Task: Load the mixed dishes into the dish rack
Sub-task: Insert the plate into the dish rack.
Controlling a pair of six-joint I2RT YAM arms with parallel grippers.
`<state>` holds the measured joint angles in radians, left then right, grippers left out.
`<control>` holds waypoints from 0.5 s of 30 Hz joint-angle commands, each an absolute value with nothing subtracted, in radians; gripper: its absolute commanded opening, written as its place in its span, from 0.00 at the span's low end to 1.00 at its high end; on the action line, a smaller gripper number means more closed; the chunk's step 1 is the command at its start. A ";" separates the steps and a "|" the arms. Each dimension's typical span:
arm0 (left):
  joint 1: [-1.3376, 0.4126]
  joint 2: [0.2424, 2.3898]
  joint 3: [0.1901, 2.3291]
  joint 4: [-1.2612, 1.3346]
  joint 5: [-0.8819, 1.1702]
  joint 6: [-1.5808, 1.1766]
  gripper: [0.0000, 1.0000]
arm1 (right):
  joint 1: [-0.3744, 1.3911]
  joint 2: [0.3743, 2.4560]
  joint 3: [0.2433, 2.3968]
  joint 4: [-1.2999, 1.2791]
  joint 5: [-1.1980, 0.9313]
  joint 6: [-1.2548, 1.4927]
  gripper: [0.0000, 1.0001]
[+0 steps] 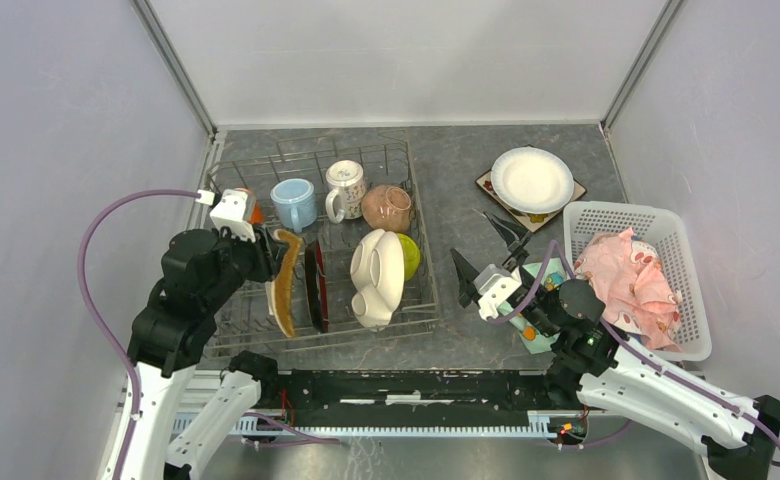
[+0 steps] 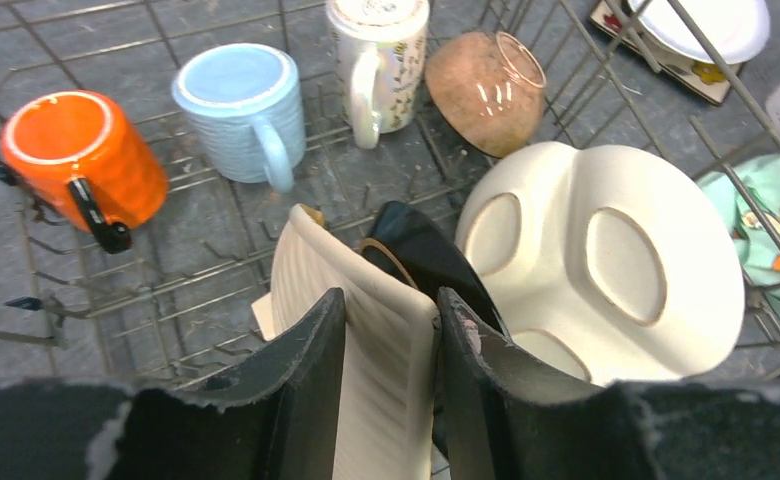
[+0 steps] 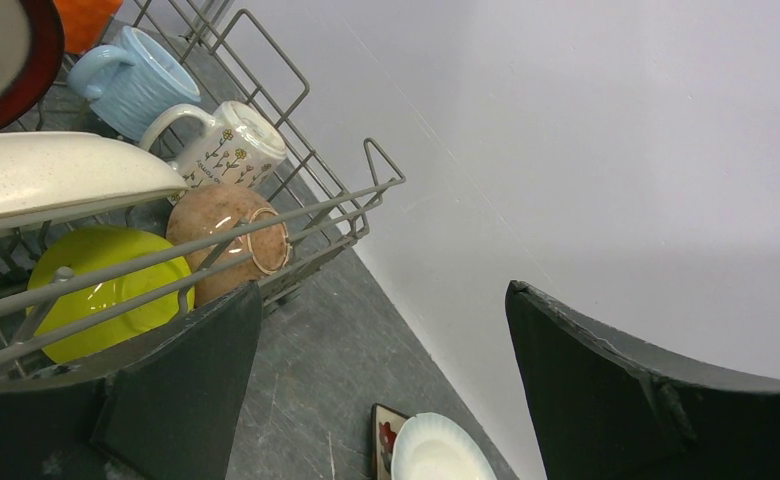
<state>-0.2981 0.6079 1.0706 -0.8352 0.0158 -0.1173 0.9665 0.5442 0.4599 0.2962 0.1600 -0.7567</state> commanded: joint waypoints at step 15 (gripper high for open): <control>-0.300 0.593 1.034 -0.814 0.173 -0.247 0.58 | 0.967 0.537 0.459 0.314 0.169 -0.755 0.98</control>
<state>-0.2989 0.5819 1.0298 -0.8215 0.1078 -0.1795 0.9665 0.5438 0.4599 0.2951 0.1596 -0.7567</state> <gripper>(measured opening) 0.523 0.979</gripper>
